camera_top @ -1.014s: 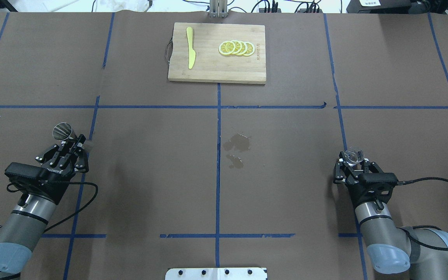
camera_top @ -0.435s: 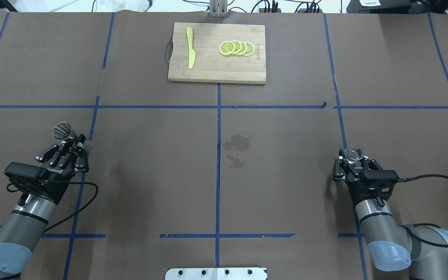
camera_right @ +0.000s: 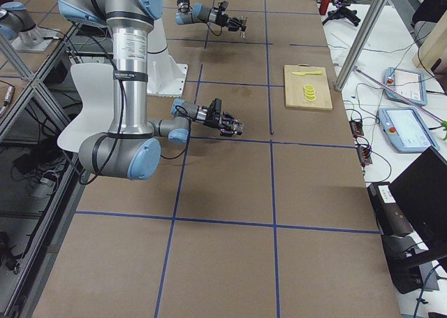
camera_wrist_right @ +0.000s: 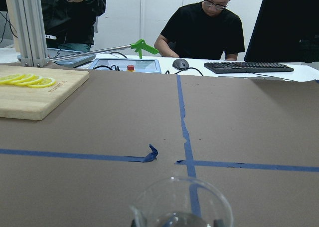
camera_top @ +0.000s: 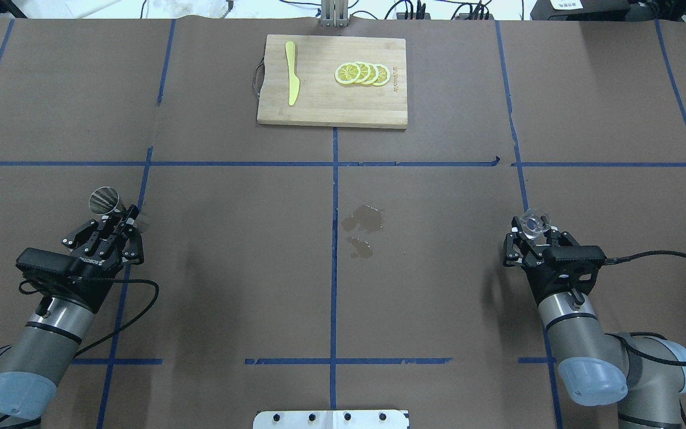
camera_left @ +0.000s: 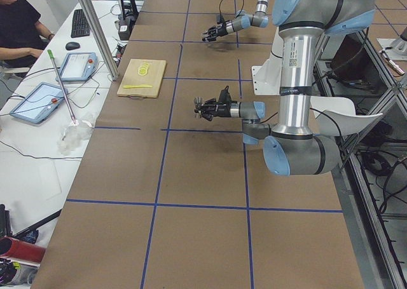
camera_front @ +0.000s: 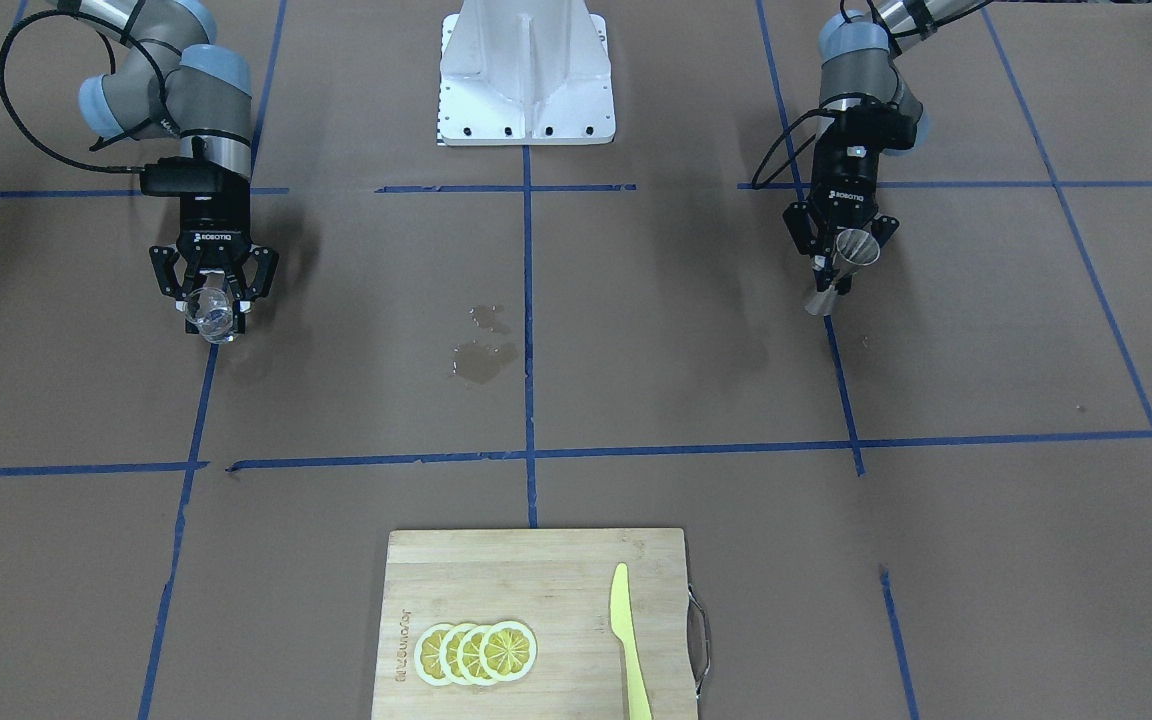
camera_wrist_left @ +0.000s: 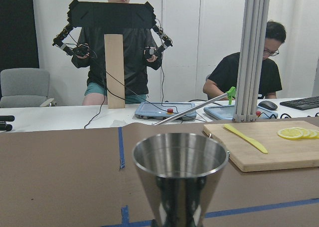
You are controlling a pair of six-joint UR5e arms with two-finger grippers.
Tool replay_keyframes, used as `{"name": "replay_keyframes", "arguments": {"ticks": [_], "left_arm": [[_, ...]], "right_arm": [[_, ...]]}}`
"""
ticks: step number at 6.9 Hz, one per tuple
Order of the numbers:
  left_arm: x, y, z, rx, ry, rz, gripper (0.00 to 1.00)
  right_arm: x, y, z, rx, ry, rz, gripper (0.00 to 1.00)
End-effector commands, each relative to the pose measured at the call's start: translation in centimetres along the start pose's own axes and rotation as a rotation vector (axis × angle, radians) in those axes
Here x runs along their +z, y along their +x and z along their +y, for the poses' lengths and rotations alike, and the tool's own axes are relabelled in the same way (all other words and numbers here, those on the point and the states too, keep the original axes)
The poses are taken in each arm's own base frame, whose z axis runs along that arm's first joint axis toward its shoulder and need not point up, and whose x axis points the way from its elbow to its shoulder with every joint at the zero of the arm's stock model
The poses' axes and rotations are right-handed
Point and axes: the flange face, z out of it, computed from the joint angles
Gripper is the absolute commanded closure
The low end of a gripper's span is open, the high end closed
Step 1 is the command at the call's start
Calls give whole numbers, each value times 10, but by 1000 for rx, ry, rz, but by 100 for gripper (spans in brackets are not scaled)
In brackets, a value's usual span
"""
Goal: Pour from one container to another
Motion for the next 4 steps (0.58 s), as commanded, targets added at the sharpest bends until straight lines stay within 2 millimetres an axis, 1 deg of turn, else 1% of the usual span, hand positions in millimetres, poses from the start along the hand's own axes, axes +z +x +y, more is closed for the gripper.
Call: {"name": "replay_keyframes", "arguments": {"ticks": [1,2,3,4], "left_arm": [[11,45,-10,7,18,34,100],[17,77,-15,-29,2,84,100],[17,83,-16,-1,-11,114,100],[15,97,-20,48,-32,172,100]], "right_arm": [[-12,-28,-29,31,9,-43,100],[-22,-39,-47,7,14,-67,100],[-29,-58,-62,-17,19,-92,100],[-33,-89,-75,-3,11,-132,100]]}}
